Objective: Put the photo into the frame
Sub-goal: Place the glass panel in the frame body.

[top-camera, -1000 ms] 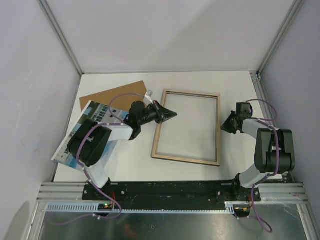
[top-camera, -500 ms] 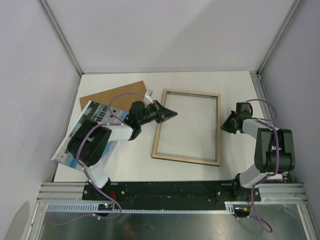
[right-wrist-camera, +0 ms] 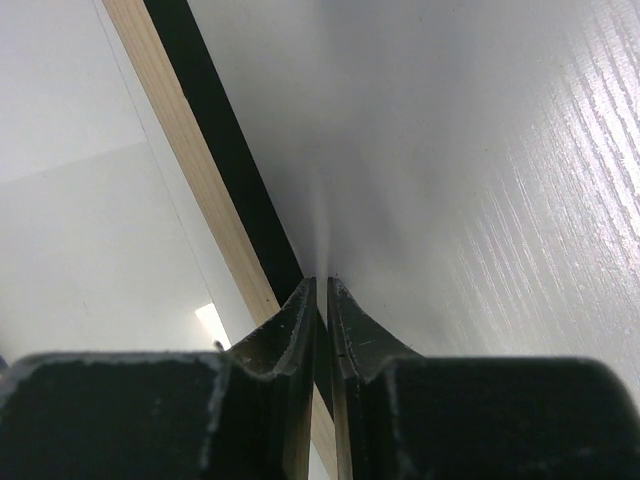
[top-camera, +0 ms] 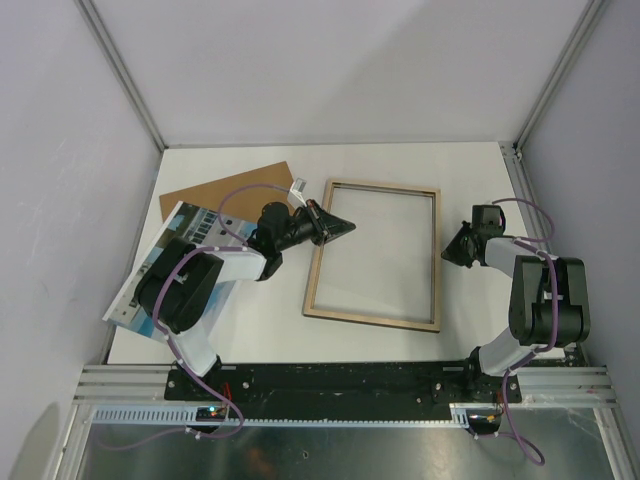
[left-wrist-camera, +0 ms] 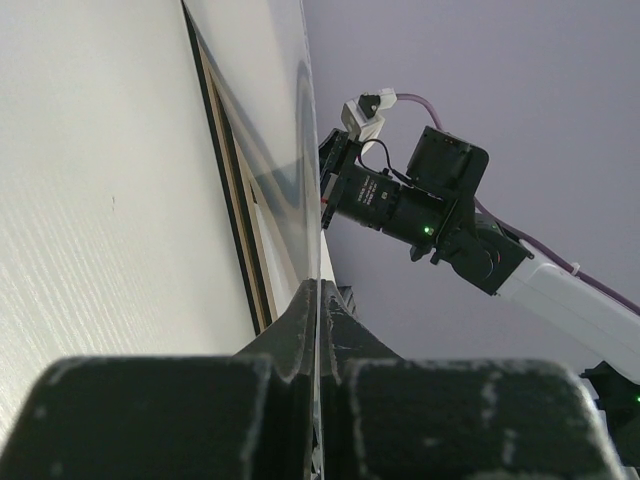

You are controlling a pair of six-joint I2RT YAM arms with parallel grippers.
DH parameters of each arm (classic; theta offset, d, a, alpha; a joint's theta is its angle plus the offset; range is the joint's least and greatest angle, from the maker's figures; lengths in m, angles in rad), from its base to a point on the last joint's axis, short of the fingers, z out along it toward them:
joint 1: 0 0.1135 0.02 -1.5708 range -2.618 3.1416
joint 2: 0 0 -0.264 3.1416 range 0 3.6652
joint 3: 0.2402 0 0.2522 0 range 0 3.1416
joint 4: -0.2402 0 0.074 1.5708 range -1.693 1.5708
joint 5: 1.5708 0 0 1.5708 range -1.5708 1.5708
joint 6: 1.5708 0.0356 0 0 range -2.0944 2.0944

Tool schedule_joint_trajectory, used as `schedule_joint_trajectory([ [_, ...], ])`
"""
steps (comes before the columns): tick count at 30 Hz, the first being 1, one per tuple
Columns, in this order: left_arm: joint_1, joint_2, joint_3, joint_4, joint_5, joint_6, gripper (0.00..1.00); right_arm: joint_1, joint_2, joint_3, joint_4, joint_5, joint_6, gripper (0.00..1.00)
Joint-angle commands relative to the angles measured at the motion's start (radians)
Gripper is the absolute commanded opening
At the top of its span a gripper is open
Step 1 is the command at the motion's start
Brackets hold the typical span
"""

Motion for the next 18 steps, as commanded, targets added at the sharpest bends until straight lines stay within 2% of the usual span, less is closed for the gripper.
schedule_joint_trajectory([
  [1, -0.008, -0.008, 0.016, 0.087, 0.016, 0.031, 0.0, 0.001, 0.029, -0.009, -0.025, 0.009, -0.008, 0.13],
  [18, -0.008, 0.005, 0.03, 0.091, 0.038, 0.039, 0.0, 0.001, 0.029, -0.009, -0.025, 0.011, -0.009, 0.13],
])
